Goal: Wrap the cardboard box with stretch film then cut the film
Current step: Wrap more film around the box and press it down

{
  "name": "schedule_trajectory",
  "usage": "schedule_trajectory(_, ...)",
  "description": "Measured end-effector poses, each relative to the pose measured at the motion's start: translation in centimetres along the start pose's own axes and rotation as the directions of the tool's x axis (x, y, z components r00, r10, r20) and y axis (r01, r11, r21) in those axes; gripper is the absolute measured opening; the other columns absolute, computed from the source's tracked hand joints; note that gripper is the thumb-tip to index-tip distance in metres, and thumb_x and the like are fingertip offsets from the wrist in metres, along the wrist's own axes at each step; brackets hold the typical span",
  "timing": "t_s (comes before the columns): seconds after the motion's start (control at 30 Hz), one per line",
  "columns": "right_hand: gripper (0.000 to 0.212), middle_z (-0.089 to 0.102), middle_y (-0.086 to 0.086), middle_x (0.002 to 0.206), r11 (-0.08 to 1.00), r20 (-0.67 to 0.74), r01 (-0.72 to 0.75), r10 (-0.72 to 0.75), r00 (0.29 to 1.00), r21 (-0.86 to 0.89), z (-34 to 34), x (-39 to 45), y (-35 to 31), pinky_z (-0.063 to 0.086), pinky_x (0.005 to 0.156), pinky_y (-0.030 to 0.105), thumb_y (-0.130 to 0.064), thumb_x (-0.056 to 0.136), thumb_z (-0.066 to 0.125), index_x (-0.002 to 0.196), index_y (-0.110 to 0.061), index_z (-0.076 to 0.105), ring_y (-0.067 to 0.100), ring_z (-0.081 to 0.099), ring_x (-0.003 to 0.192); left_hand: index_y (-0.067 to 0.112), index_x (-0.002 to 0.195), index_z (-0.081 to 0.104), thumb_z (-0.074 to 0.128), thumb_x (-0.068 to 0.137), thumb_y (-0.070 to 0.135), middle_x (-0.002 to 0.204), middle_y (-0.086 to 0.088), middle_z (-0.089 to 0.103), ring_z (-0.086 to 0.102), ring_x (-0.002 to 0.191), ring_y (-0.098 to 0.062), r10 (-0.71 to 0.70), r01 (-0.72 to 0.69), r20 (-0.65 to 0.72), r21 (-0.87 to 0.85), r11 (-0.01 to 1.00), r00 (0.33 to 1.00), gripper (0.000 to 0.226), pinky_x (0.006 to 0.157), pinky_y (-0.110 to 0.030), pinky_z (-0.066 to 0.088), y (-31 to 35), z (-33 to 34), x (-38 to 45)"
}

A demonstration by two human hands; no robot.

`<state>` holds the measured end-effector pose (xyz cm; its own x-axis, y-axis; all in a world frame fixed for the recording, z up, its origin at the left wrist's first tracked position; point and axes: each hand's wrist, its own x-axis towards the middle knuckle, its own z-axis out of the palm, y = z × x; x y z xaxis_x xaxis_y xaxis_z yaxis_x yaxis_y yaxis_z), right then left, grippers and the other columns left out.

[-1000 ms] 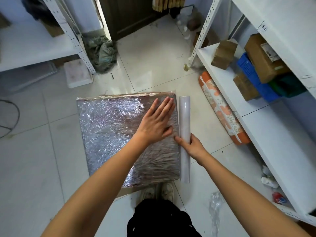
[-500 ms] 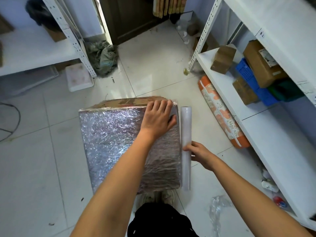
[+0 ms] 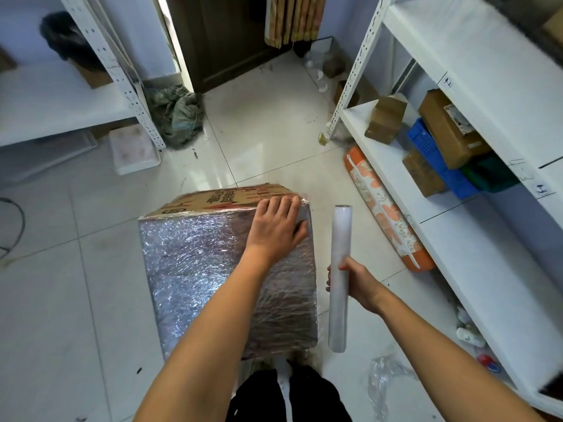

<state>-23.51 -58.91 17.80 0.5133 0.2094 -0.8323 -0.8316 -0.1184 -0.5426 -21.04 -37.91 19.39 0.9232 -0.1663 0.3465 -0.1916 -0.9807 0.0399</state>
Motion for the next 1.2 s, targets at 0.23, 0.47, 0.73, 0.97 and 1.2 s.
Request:
schedule_trajectory(0.23,0.013,0.059,0.01,0.088,0.995,0.097,0.019,-0.01,0.995,-0.098,-1.5,2.1,-1.2,0.048,0.075,0.032,-0.012,0.092,0.049,0.103,-0.009,0.055,0.022,0.058,0.084,0.003,0.115,0.056,0.036,0.088,0.044,0.097,-0.013,0.062,0.055,0.083,-0.029,-0.006,0.005,0.046,0.028,1.0,0.999,0.053,0.079,-0.039,0.037,0.0,0.6,1.2)
schedule_trajectory(0.47,0.039,0.063,0.008,0.12,0.968,0.196,0.124,-0.081,0.977,-0.217,-1.4,3.9,-1.1,0.052,0.075,0.029,-0.022,0.09,0.06,0.126,-0.011,0.048,0.018,0.061,0.1,0.002,0.138,0.039,0.033,0.093,0.043,0.139,-0.023,0.045,0.04,0.132,-0.036,-0.01,-0.002,0.043,0.275,0.961,0.999,0.061,0.114,-0.052,0.014,0.4,0.8,1.0)
schedule_trajectory(0.73,0.032,0.059,0.005,0.116,0.94,0.262,0.23,-0.162,0.951,-0.251,-1.3,3.9,-3.0,0.048,0.096,0.04,-0.013,0.091,0.058,0.12,-0.015,0.046,0.019,0.058,0.106,0.035,0.143,-0.024,0.038,0.076,0.075,0.149,-0.01,-0.033,-0.02,0.139,-0.044,-0.808,0.823,0.348,0.149,0.549,0.476,0.099,0.098,-0.078,0.011,9.0,0.3,-0.8)
schedule_trajectory(0.97,0.047,0.065,0.012,0.113,0.923,0.315,0.213,-0.107,0.943,-0.322,-0.8,4.9,-4.3,0.051,0.075,0.024,-0.019,0.074,0.065,0.119,-0.008,0.053,0.015,0.062,0.092,0.033,0.14,-0.03,0.049,0.076,0.072,0.15,-0.013,-0.033,-0.022,0.138,-0.045,-0.904,0.953,0.358,0.102,0.285,0.232,0.109,0.095,-0.079,0.019,10.5,0.6,-0.6)
schedule_trajectory(1.2,0.032,0.061,0.006,0.079,0.955,0.365,0.169,-0.07,0.928,-0.246,0.5,4.5,-5.0,0.046,0.057,0.019,-0.015,0.059,0.054,0.09,-0.01,0.06,0.013,0.058,0.069,0.026,0.14,-0.032,0.052,0.076,0.071,0.151,-0.014,-0.031,-0.018,0.137,-0.049,-0.916,0.988,0.384,0.052,0.144,0.113,0.115,0.094,-0.075,0.027,11.1,-0.3,0.0)
